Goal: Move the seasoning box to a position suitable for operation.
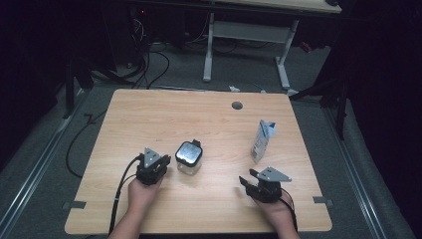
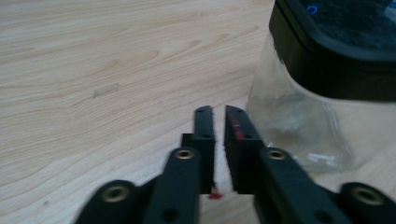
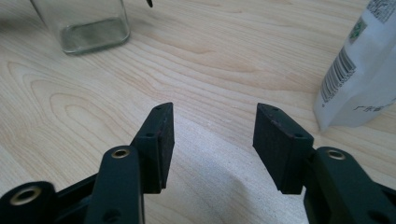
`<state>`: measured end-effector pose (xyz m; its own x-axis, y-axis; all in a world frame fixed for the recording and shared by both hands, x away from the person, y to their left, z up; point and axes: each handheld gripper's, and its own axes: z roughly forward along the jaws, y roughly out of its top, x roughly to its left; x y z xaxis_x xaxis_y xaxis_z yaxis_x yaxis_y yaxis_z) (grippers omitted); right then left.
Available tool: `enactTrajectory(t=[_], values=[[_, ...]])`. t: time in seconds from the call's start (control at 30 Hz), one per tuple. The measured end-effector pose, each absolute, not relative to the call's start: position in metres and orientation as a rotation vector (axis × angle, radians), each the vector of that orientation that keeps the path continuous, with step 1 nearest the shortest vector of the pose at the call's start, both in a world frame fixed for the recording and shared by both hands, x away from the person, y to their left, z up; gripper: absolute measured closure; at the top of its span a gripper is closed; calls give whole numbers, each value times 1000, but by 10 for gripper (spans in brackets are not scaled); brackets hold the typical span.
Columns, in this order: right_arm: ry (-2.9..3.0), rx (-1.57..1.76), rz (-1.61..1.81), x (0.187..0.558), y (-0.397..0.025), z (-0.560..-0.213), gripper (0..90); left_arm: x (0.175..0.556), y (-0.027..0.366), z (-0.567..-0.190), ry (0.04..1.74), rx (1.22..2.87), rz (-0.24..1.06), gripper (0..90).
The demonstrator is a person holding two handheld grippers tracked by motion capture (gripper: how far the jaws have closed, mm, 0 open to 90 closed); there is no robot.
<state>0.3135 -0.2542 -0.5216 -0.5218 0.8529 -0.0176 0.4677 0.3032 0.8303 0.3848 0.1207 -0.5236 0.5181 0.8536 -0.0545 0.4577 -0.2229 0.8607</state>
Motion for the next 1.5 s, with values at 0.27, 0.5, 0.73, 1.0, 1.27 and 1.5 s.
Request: enactTrajectory(t=[0.27, 0.5, 0.73, 1.0, 1.27, 1.5], values=[[2098, 1172, 1133, 312, -256, -520, 510, 386, 115, -520, 1063, 1840, 541, 900], [2103, 1168, 1129, 312, -256, -520, 509, 385, 109, -519, 1040, 1841, 531, 900], [2105, 1163, 1121, 312, -255, -521, 510, 382, 108, -520, 1026, 1842, 526, 900], [2112, 1162, 1117, 312, -255, -521, 509, 372, 104, -520, 1000, 1844, 523, 900], [2110, 1162, 1114, 313, -255, -522, 509, 359, 96, -519, 959, 1858, 510, 900], [2113, 1161, 1113, 313, -255, -523, 509, 347, 87, -519, 916, 1867, 493, 900]])
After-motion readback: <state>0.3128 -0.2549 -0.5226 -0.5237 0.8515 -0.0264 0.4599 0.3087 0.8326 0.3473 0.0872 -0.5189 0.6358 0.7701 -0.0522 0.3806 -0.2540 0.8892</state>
